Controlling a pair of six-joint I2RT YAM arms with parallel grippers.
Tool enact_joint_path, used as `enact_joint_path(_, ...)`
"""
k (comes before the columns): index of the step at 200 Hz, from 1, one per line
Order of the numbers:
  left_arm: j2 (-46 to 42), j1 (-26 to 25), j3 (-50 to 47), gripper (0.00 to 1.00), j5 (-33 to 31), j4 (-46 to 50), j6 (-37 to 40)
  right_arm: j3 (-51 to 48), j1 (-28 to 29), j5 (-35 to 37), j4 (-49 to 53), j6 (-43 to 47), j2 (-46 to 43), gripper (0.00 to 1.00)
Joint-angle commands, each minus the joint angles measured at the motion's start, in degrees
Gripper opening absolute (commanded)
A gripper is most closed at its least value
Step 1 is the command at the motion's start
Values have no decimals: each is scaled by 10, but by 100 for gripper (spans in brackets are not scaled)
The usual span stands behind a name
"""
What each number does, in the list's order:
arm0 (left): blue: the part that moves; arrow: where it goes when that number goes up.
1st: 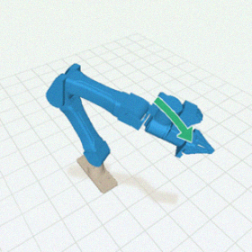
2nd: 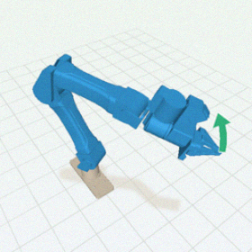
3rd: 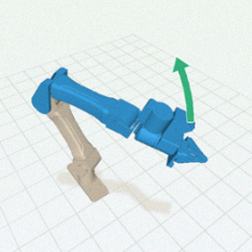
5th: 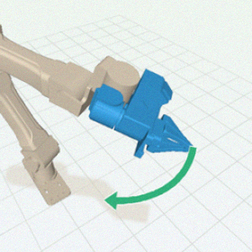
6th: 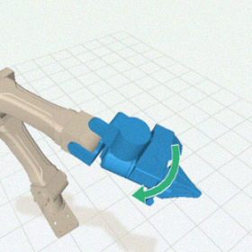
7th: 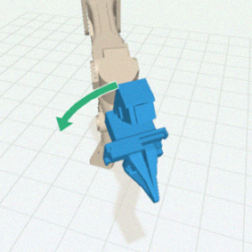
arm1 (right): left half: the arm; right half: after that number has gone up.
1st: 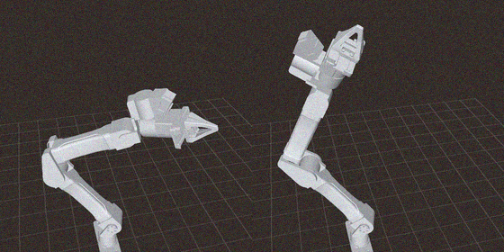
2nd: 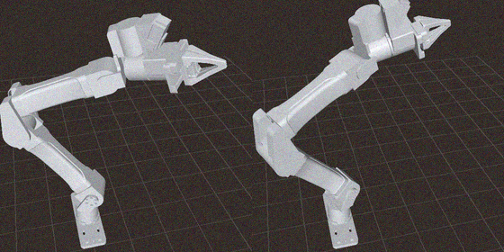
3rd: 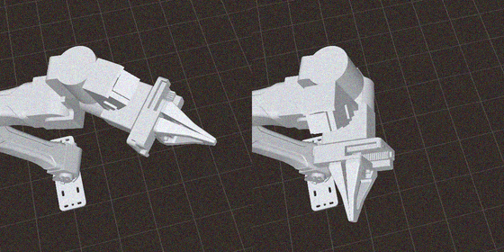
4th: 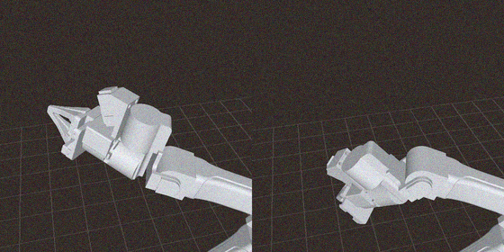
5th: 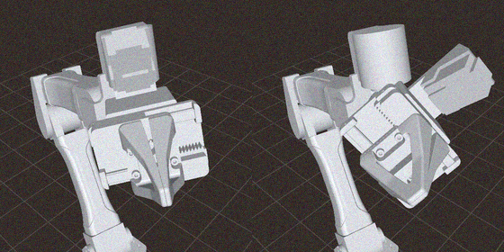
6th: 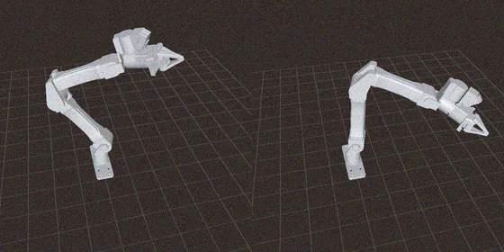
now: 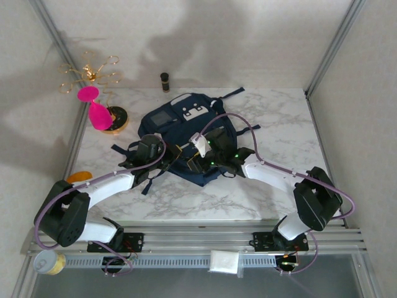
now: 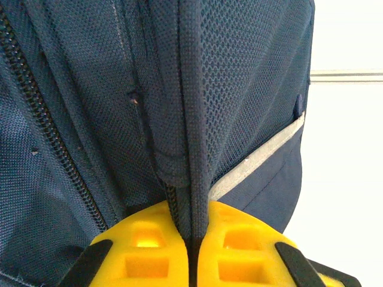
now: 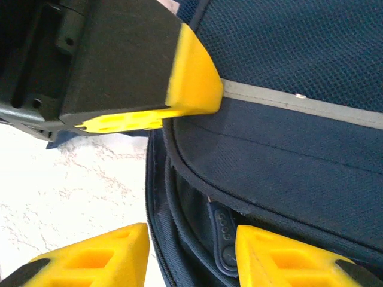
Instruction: Pack books, pencil case, and school supplies into a backpack
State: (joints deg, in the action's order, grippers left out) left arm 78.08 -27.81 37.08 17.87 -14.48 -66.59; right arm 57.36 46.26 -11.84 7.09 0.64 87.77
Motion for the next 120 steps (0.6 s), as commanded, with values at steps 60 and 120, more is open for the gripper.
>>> enact_joint_path(60, 2, -1, 26, 0, -11, -30, 2, 49, 0, 69, 32, 22, 43, 40)
enact_joint_path(120, 7, -1, 33, 0, -9, -31, 1, 36, 0, 63, 25, 51, 46, 41)
